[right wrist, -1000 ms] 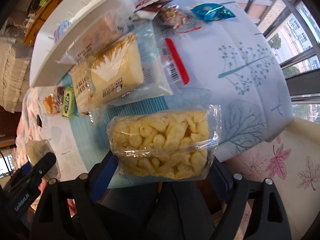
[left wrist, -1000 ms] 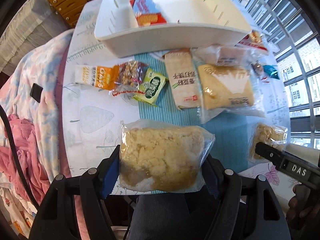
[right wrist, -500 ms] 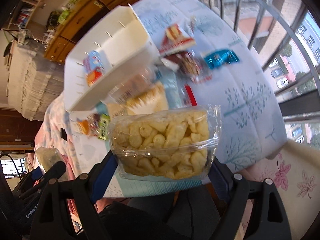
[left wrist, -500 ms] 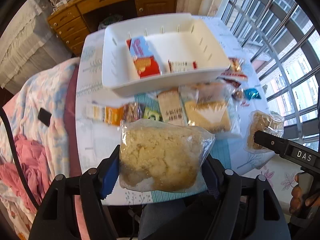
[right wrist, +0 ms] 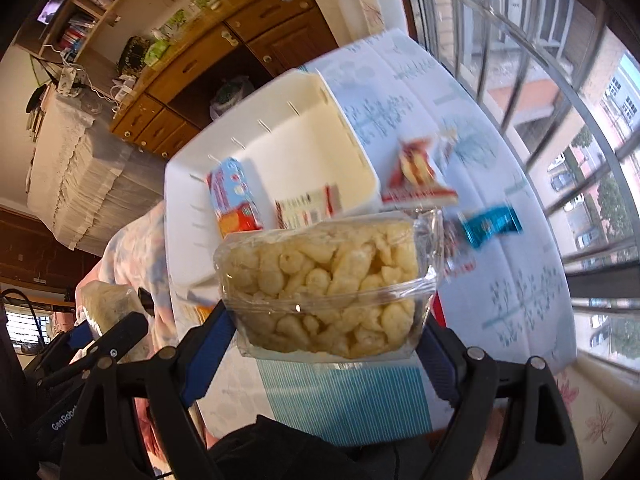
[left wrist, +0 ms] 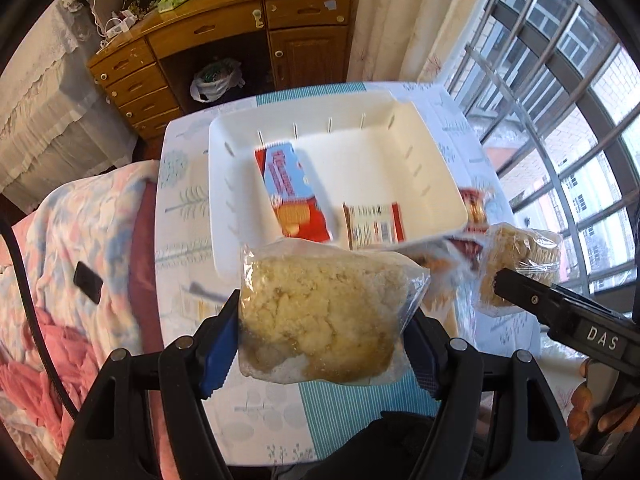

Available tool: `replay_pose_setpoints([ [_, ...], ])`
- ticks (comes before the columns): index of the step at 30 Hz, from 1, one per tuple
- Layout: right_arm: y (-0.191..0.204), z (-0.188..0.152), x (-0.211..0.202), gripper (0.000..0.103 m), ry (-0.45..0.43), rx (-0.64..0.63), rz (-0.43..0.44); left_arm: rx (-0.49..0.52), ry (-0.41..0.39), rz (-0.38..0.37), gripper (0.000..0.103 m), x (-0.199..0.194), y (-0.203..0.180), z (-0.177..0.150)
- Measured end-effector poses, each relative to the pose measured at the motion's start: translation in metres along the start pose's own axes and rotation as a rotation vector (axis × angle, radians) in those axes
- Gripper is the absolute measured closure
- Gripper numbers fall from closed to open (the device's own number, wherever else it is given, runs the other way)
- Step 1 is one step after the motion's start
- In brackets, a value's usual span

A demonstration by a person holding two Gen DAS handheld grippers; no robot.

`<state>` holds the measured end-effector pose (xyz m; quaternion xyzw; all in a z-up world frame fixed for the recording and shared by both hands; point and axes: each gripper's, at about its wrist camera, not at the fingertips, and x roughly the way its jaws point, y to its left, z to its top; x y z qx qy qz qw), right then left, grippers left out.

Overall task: Organize snacks
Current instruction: 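Carry both bags over the white tray and release them inside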

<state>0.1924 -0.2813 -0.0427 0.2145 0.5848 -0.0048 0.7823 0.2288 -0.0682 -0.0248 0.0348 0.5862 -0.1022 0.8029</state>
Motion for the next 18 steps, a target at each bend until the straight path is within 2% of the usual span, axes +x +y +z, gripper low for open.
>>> replay_pose_setpoints([
  [8, 0.027, 0.036, 0.019, 0.016, -0.075, -0.048, 0.023, -0.069, -0.03, -0.071, 0.03, 0.034, 0.029, 0.032],
  [11, 0.032, 0.045, 0.028, 0.016, -0.095, -0.059, 0.025, -0.104, -0.037, -0.069, 0.03, 0.049, 0.039, 0.036],
  [18, 0.042, 0.052, 0.051, 0.016, -0.083, -0.098, 0.021, -0.148, -0.01, -0.091, 0.03, 0.08, 0.051, 0.038],
])
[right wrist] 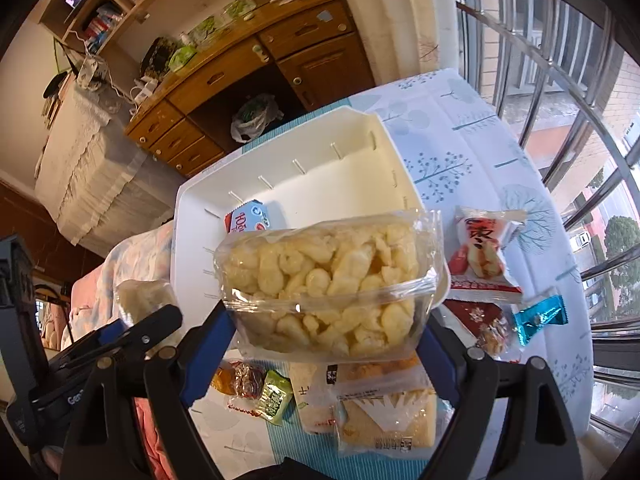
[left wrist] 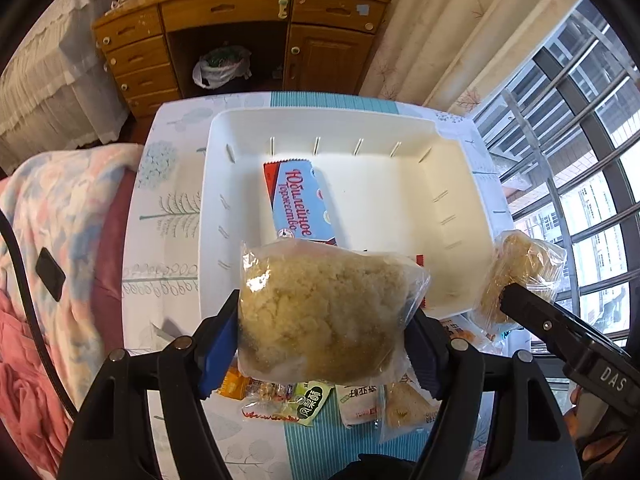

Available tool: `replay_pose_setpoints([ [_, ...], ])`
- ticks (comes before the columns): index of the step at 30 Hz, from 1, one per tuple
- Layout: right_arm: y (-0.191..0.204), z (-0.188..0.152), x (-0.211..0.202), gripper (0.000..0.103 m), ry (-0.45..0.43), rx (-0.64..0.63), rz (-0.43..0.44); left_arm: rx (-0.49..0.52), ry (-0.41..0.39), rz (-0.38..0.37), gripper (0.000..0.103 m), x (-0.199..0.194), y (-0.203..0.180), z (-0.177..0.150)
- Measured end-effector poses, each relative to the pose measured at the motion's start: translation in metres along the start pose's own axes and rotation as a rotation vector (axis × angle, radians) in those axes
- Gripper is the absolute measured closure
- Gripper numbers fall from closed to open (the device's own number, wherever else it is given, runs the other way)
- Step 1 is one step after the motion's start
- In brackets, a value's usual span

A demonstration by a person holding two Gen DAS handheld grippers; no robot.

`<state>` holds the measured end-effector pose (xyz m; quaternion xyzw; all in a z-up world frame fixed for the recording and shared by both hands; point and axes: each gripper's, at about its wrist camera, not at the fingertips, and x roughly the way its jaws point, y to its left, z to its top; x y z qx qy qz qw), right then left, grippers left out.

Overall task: Organize snacks
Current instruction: 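Carry both bags over the white tray and release them inside, then withdraw both grippers from the tray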

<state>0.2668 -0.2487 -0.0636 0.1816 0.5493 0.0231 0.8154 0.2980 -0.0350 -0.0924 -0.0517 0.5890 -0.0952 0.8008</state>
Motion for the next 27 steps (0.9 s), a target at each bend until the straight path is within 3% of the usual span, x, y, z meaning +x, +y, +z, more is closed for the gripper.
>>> replay_pose_setpoints([
  [2, 0.001, 0.0, 0.004, 0.016, 0.012, -0.003, 0.003, -0.013, 0.007, -0.001, 0.028, 0.003, 0.002, -0.001],
  [6, 0.003, 0.002, 0.007, 0.014, 0.03, -0.025, 0.016, -0.034, 0.02, -0.016, 0.012, 0.003, 0.005, -0.002],
  [12, 0.004, 0.001, 0.0, 0.003, 0.014, -0.027, 0.006, -0.05, 0.011, -0.029, 0.011, -0.012, 0.004, -0.006],
  [20, 0.003, -0.013, -0.028, 0.002, -0.024, -0.04, 0.023, -0.059, -0.049, -0.037, 0.011, -0.049, -0.004, -0.025],
  [27, 0.0, -0.043, -0.058, 0.003, -0.062, -0.092, 0.029, -0.096, -0.097, -0.064, 0.011, -0.082, -0.008, -0.063],
])
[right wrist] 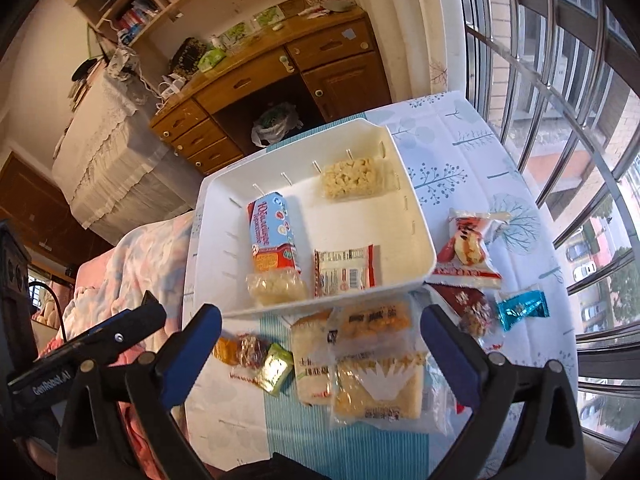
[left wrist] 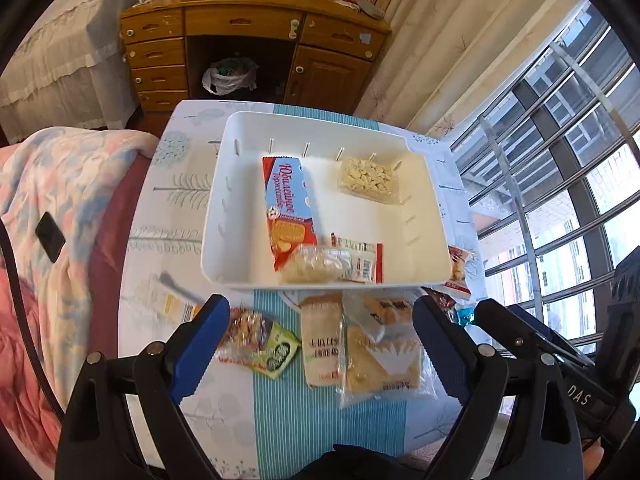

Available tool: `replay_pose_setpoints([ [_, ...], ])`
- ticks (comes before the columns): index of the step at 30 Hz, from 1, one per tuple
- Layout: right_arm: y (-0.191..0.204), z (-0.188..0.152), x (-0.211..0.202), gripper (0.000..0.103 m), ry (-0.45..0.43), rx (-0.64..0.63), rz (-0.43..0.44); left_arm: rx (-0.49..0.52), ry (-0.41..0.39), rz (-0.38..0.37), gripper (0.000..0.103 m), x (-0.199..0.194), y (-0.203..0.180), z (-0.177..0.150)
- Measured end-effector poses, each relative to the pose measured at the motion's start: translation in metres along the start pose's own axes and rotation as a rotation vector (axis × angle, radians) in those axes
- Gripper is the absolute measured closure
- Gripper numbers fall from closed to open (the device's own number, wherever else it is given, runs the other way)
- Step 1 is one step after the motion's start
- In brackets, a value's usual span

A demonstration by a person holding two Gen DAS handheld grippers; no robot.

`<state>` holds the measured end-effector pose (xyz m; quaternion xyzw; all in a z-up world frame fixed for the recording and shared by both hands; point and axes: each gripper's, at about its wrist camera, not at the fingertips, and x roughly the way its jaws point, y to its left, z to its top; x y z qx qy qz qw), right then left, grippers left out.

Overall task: Organize snacks
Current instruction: 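Withdraw both grippers from the tray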

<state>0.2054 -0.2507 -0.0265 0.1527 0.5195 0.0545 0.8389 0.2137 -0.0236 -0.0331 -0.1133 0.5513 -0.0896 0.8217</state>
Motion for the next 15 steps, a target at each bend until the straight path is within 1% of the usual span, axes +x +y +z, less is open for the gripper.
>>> replay_pose_setpoints([
  [9, -0.006, -0.038, -0.024, 0.003, 0.0, -0.034, 0.021, -0.056, -0.021, 0.029, 0.011, -0.028, 0.006, -0.053],
  [15, -0.007, -0.059, -0.028, 0.003, 0.011, -0.021, 0.036, -0.073, -0.024, 0.046, 0.011, -0.041, 0.018, -0.073],
])
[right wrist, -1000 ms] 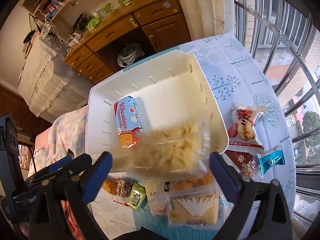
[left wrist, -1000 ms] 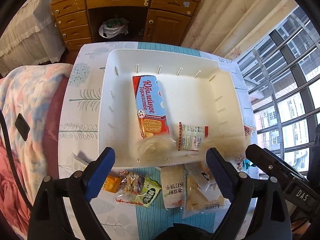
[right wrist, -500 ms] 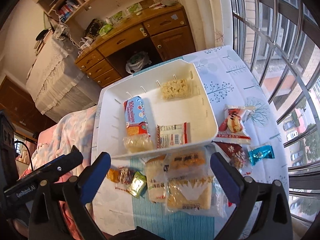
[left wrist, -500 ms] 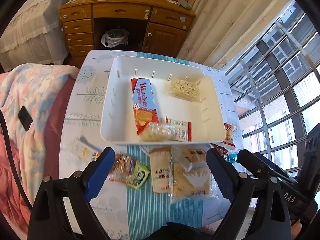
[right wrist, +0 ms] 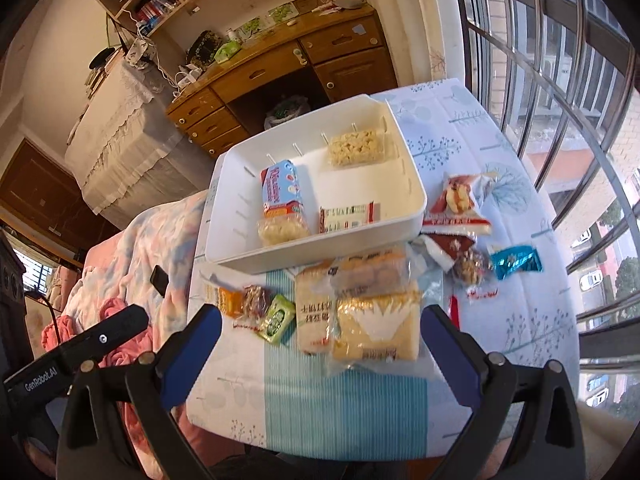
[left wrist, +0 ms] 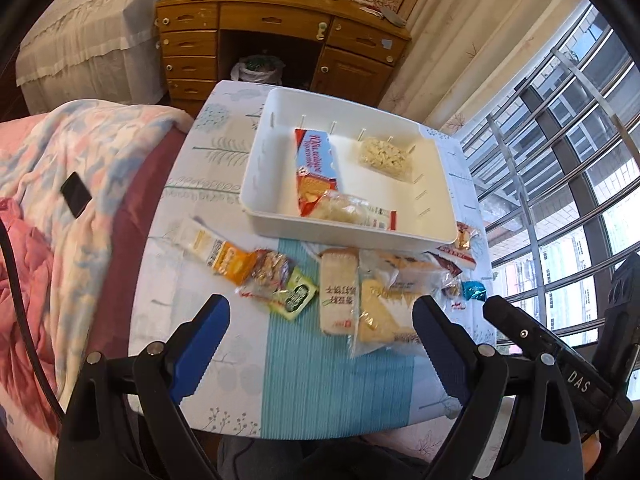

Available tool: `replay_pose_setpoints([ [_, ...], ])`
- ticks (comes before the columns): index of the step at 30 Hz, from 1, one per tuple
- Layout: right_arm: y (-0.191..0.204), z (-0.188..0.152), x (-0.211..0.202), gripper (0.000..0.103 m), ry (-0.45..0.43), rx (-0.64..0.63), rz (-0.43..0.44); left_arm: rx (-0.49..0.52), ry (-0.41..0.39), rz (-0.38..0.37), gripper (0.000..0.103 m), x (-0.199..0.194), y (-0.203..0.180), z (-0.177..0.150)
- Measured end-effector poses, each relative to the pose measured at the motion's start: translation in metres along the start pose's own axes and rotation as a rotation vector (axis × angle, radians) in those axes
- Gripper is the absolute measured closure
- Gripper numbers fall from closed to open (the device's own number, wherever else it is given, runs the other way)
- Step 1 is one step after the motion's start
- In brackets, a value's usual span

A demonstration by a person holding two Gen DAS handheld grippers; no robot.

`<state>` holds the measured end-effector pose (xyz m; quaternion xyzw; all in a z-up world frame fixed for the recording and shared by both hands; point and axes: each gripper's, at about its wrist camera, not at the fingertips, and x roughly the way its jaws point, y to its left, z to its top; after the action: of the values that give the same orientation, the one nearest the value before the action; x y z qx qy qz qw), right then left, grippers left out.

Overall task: Organize snacks
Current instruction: 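Withdraw both grippers from the tray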

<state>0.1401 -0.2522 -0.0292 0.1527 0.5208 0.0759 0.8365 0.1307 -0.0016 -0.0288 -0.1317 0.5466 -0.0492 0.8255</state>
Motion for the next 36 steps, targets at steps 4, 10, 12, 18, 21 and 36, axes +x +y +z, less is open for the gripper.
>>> replay_pose_setpoints([
  [4, 0.002, -0.009, 0.001, 0.003, -0.001, 0.012, -0.009, 0.018, 0.013, 0.007, 0.011, 0.001, 0.009, -0.007],
  [10, 0.008, -0.023, 0.008, 0.004, 0.006, 0.003, -0.064, 0.062, 0.055, 0.008, 0.011, 0.009, 0.02, -0.01],
  [12, 0.01, -0.027, 0.01, 0.004, 0.007, 0.008, -0.084, 0.079, 0.072, 0.001, 0.011, 0.01, 0.023, -0.008],
  [18, 0.014, -0.036, 0.009, 0.004, -0.025, 0.012, -0.138, 0.164, 0.084, -0.028, 0.011, 0.015, 0.024, 0.003],
  [21, 0.018, -0.041, 0.005, 0.004, -0.063, 0.0, -0.177, 0.189, 0.115, -0.047, 0.011, 0.024, 0.023, 0.009],
  [36, 0.021, -0.065, -0.005, 0.004, -0.102, -0.179, -0.333, 0.248, 0.207, -0.058, 0.011, 0.05, 0.001, 0.006],
])
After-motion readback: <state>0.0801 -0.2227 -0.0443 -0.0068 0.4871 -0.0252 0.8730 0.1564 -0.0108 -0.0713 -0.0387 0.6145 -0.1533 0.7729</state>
